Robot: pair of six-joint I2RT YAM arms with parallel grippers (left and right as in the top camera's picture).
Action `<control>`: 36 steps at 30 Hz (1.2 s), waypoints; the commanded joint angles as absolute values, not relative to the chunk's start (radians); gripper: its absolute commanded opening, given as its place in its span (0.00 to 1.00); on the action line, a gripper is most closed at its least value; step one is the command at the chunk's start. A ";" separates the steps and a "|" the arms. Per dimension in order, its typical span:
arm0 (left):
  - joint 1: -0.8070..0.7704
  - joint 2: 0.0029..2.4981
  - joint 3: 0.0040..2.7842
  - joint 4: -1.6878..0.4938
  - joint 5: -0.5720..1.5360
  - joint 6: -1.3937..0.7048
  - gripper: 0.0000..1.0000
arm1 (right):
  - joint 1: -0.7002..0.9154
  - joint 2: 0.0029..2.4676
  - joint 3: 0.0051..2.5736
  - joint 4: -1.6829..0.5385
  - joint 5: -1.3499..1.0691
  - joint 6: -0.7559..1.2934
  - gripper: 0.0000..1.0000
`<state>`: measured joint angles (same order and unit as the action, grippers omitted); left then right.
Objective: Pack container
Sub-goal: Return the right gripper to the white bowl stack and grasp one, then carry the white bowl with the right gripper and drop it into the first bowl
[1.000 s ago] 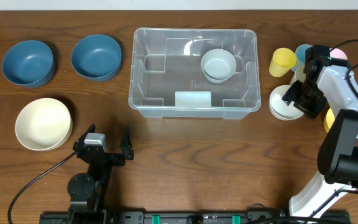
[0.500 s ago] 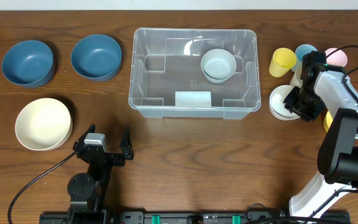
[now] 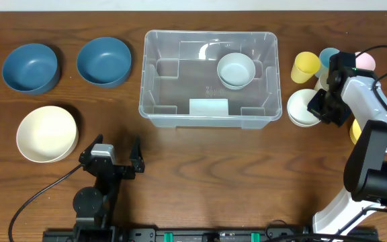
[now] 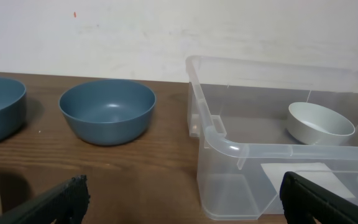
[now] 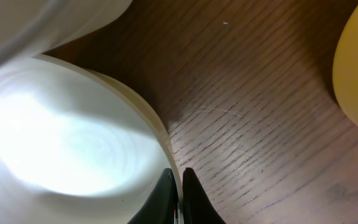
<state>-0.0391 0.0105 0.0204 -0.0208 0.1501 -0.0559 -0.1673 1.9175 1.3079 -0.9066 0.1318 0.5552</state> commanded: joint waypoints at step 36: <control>-0.034 0.005 0.004 -0.056 0.161 -0.058 0.98 | 0.201 1.288 1.335 -0.652 -0.087 0.278 0.03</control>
